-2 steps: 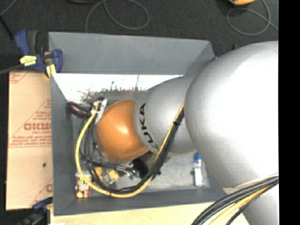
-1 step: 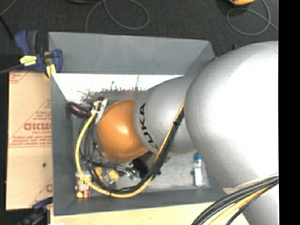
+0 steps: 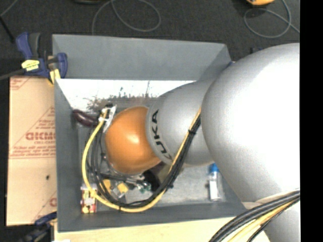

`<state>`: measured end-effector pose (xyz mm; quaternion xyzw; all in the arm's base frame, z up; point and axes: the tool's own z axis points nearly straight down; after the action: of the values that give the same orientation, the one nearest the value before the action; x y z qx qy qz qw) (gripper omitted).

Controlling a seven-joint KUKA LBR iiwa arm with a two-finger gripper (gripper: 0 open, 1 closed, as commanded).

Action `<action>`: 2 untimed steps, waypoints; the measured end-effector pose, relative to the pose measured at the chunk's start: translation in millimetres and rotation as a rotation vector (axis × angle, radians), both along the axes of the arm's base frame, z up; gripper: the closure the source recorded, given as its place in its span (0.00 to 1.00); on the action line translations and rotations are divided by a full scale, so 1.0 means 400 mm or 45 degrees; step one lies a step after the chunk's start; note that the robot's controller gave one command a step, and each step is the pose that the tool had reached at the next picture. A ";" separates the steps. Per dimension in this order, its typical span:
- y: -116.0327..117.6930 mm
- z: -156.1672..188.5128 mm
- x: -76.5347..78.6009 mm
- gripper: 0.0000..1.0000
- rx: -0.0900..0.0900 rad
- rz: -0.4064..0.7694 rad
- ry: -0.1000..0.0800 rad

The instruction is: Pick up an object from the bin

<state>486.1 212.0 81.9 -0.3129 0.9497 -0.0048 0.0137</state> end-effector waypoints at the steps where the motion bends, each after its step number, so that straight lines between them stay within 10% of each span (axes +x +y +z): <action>1: 0.001 0.048 -0.006 1.00 -0.002 0.001 0.011; 2: 0.005 0.100 -0.008 1.00 0.000 0.005 0.013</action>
Offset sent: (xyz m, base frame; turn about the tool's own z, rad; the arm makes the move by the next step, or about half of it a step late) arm 0.0000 -0.0002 0.0139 0.0000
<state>482.9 214.2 121.8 -0.3147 0.9492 -0.0032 0.0088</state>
